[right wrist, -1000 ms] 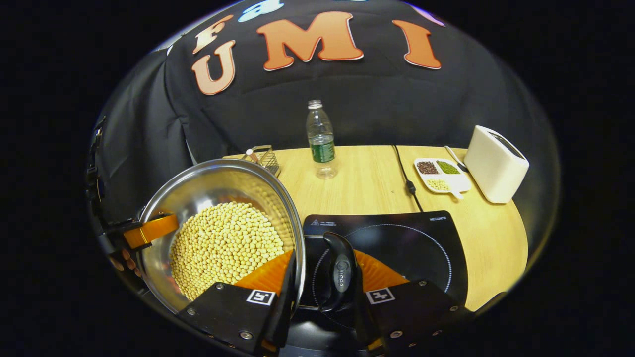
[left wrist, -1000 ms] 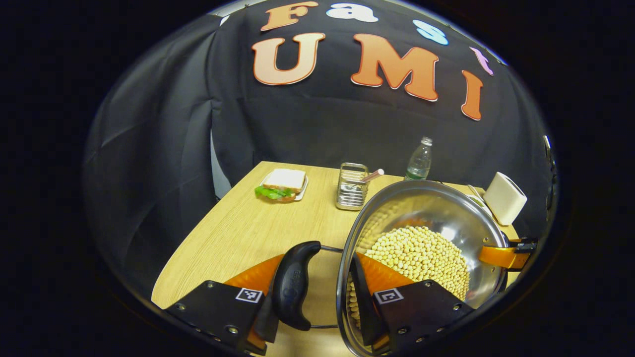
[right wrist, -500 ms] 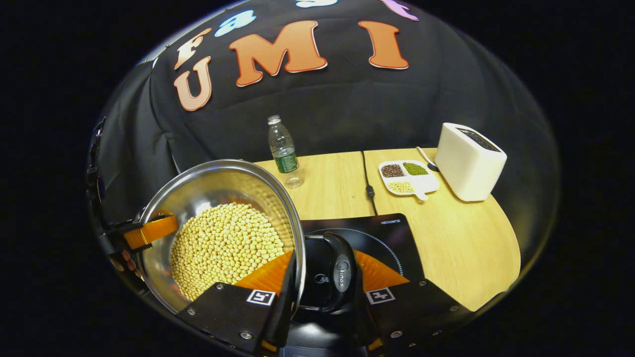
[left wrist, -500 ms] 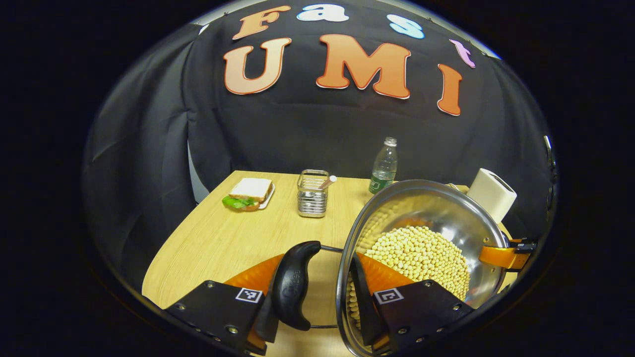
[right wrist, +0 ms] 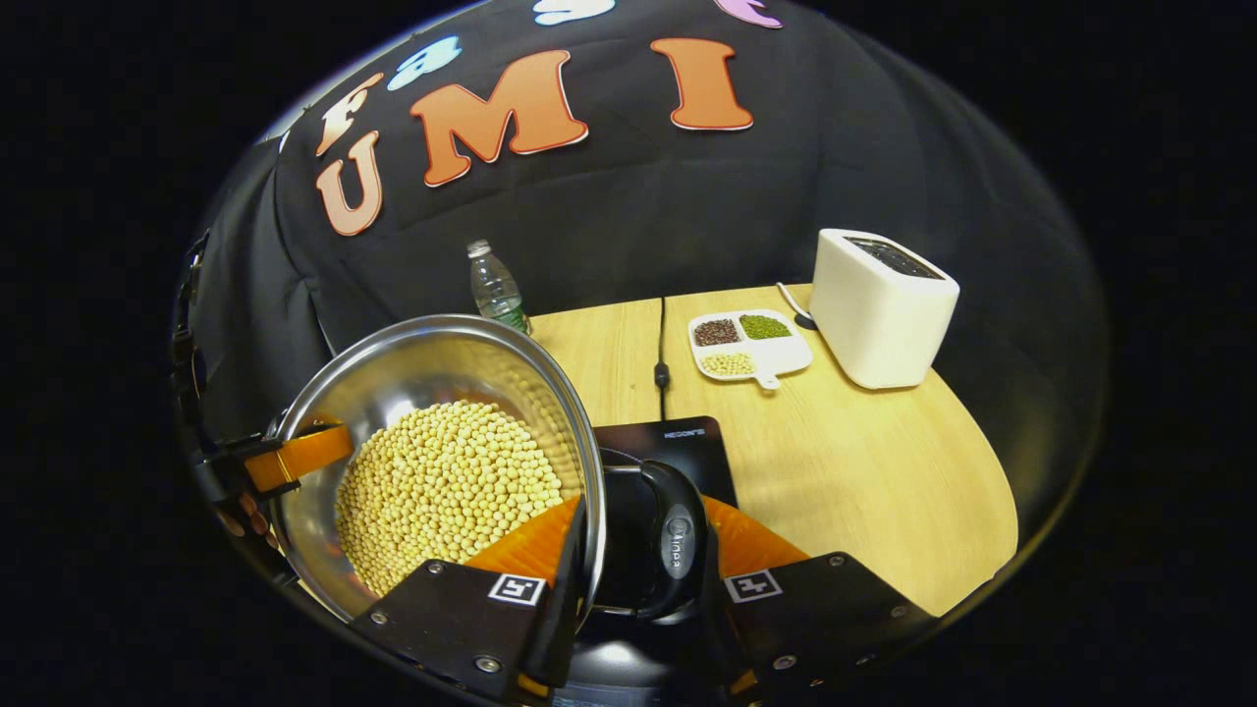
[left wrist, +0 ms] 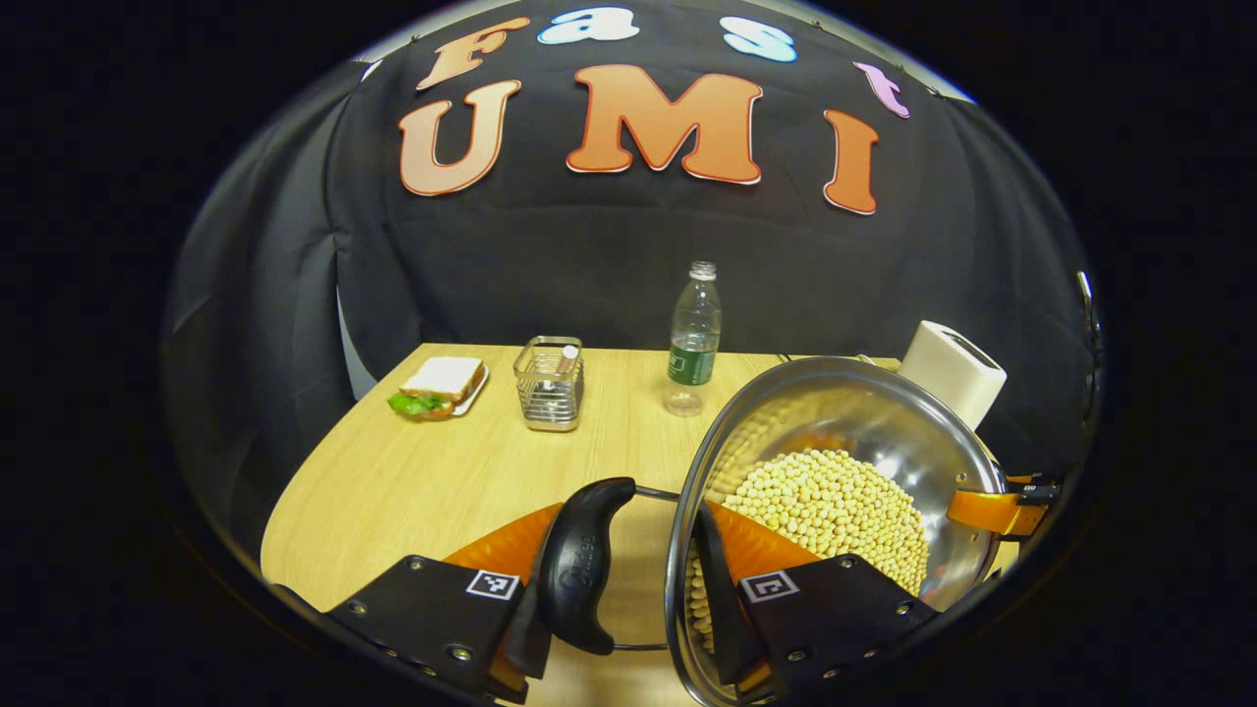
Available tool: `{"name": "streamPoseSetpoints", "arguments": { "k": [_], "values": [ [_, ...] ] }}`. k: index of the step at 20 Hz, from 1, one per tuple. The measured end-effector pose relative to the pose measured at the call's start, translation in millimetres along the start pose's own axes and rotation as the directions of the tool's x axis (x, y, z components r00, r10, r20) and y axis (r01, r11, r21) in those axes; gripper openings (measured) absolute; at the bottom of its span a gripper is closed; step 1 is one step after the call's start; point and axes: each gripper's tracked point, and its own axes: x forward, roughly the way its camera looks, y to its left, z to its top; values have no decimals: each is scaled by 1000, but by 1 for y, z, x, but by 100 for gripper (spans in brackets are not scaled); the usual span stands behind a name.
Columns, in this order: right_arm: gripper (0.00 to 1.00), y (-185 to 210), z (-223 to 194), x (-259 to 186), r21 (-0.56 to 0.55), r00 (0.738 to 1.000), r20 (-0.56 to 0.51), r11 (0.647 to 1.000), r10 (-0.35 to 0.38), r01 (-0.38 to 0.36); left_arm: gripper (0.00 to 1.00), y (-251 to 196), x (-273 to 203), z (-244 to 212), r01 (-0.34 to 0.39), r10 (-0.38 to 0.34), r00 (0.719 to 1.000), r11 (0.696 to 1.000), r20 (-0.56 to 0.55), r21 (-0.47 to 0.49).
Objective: First push the handle of the pot to place it horizontally, then grasp the pot with both hands and set it on the induction cooktop.
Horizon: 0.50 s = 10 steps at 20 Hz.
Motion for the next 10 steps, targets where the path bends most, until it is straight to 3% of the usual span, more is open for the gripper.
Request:
{"name": "streamPoseSetpoints", "arguments": {
  "k": [10],
  "values": [
    [52,2,-5,0,10,999,-13,999,-33,33,66,6,-1,8,32,-33,999,999,-23,-4]
  ]
}}
